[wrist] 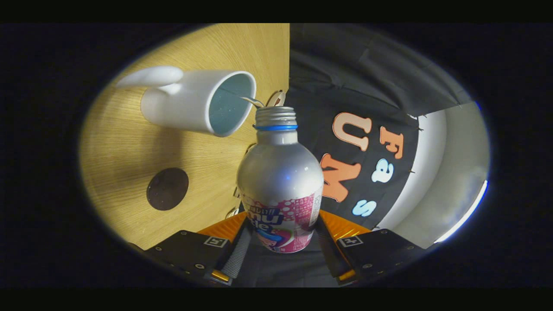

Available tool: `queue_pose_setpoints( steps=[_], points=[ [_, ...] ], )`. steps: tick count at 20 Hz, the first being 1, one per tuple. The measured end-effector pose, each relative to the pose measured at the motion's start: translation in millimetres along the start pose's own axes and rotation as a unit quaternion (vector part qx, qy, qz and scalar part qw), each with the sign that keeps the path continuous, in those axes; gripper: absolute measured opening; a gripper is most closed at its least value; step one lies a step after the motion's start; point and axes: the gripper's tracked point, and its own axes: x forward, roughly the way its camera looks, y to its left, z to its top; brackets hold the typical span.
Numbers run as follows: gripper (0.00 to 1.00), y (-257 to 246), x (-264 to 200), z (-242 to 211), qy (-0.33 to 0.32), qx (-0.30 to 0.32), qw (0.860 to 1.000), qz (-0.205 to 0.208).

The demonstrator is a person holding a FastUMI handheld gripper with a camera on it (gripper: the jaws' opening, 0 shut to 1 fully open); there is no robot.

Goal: Take the bottle from table, then pour the juice into the cup, finally place the bottle on the coaster

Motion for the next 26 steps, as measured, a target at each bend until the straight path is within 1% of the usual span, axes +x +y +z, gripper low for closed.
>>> queue_pose_setpoints(
  steps=[14,26],
  points=[
    [0.77,4,3,10,-0.01,-0.018,1.0,0.011],
    [0.77,6,8,5,-0.008,-0.035,0.999,0.011]
  ],
)
